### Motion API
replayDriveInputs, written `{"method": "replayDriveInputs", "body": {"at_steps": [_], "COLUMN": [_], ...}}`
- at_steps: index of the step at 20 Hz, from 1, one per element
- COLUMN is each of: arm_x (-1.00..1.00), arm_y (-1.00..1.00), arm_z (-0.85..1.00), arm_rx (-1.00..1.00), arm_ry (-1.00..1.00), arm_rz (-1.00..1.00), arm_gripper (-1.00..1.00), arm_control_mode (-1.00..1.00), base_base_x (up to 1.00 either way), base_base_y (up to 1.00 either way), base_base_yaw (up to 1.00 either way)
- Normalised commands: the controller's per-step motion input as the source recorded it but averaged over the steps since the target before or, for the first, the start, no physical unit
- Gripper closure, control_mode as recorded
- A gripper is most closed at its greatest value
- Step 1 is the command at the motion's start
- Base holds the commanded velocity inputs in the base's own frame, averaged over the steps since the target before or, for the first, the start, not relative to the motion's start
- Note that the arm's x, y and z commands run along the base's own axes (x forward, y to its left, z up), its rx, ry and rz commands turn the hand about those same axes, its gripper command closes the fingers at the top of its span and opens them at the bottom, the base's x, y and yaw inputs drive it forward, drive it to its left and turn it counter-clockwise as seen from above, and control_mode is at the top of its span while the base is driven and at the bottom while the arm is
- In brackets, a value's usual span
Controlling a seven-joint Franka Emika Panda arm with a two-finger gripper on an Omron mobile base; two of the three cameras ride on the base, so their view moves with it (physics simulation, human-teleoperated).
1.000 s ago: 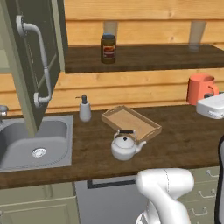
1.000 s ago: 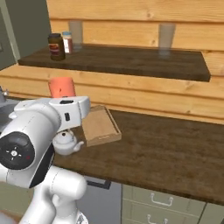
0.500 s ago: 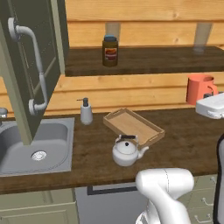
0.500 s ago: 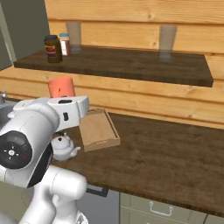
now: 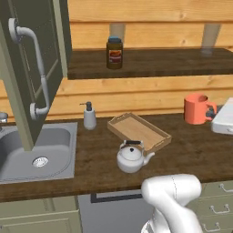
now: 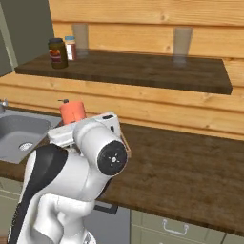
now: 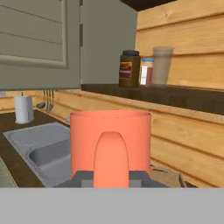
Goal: Pick the kettle from the counter and place it on the tray. Then pick the mug from the cabinet and place it on the tray. Then close the cabinet doors.
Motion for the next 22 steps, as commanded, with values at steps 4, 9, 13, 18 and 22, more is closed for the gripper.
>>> {"method": "replayDriveInputs", "body": {"at_steps": [4,9,13,18,22], "arm_x": [0.85,0.96,0.83,0.70,0.57], "arm_y": [0.00,0.00,0.00,0.00,0.00], "arm_z": [-0.44,-0.41,-0.49,-0.66,-0.57], "arm_rx": [0.03,0.08,0.02,0.00,0.00], "arm_ry": [0.00,0.00,-0.02,-0.03,-0.05], "arm_rz": [0.41,0.24,0.21,0.22,0.16], "arm_gripper": [1.00,1.00,1.00,1.00,1.00], "arm_control_mode": [-1.00,-1.00,-1.00,-1.00,-1.00], "base_base_x": [0.00,0.00,0.00,0.00,0.00], "base_base_y": [0.00,0.00,0.00,0.00,0.00], "base_base_yaw": [0.00,0.00,0.00,0.00,0.00]}}
